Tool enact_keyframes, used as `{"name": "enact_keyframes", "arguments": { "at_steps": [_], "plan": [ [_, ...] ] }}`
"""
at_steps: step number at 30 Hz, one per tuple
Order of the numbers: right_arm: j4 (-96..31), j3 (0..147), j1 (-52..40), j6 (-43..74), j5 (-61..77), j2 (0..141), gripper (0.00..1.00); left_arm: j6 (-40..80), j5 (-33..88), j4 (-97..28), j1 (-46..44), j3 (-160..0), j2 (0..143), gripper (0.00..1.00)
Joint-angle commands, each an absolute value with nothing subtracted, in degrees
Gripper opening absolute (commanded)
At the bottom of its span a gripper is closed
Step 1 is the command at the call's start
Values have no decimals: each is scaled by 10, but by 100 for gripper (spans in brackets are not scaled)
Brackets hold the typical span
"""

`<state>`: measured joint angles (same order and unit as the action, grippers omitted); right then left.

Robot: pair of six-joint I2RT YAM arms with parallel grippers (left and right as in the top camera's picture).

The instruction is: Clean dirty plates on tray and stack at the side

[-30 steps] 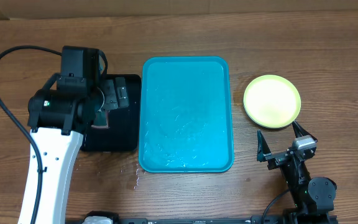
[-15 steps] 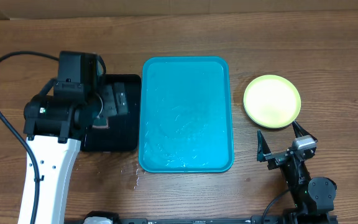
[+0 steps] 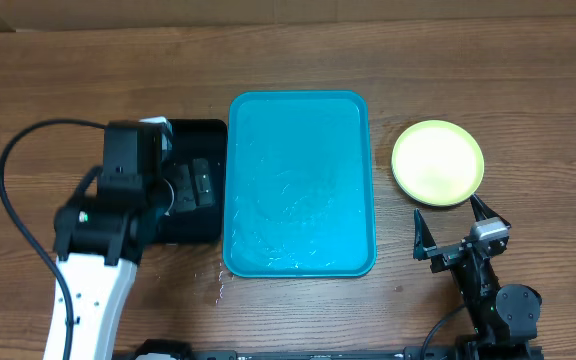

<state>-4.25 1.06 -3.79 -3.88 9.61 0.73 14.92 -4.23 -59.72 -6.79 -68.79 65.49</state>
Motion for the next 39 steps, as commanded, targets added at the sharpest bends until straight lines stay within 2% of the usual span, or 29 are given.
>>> {"name": "enact_keyframes", "arguments": {
  "at_steps": [1, 18, 27, 39],
  "plan": [
    [-40, 4, -37, -41, 91, 2, 99, 156, -13, -547, -72, -653, 591, 100],
    [-40, 4, -37, -41, 91, 2, 100, 157, 5, -367, -72, -634, 371, 100],
    [-40, 4, -37, -41, 91, 2, 100, 157, -4, -338, -56, -557, 208, 100],
    [-40, 4, -37, -41, 91, 2, 100, 169, 1, -163, -37, -413, 51, 100]
  ]
}}
